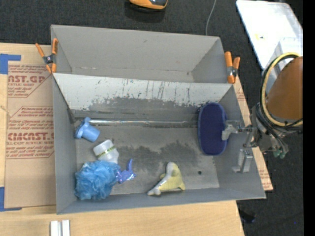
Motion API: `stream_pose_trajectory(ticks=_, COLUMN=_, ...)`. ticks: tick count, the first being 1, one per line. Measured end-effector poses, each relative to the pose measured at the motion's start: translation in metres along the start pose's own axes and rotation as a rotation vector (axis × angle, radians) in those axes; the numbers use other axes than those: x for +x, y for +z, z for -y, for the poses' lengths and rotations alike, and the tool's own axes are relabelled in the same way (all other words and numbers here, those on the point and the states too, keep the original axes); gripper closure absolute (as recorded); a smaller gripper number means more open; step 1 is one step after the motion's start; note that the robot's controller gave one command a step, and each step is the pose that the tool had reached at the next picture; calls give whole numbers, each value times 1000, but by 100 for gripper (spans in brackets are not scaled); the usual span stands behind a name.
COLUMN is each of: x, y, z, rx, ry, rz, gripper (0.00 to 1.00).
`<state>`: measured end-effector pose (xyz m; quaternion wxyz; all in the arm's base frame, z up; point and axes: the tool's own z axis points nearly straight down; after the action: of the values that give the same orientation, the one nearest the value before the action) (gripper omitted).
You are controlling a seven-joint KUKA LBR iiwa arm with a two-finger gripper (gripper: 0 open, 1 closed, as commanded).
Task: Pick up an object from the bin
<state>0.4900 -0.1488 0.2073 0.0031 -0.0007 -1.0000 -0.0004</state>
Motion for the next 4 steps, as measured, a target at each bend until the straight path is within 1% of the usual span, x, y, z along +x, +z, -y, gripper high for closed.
stream_pose_trajectory(ticks=1, x=-2, y=-4, z=-1, rx=2, ry=-2, rz=8, gripper=0)
stream_pose_trajectory(ticks=2, x=0, y=66, z=-59, rx=2, ry=-179, rz=10, gripper=0)
stream_pose_trajectory(ticks=3, x=-51, y=67, z=-64, rx=9, ry=-707, rz=12, gripper=0)
stream_pose_trajectory(ticks=4, x=-18, y=80, z=-113, rx=2, ry=-577, rz=6, gripper=0)
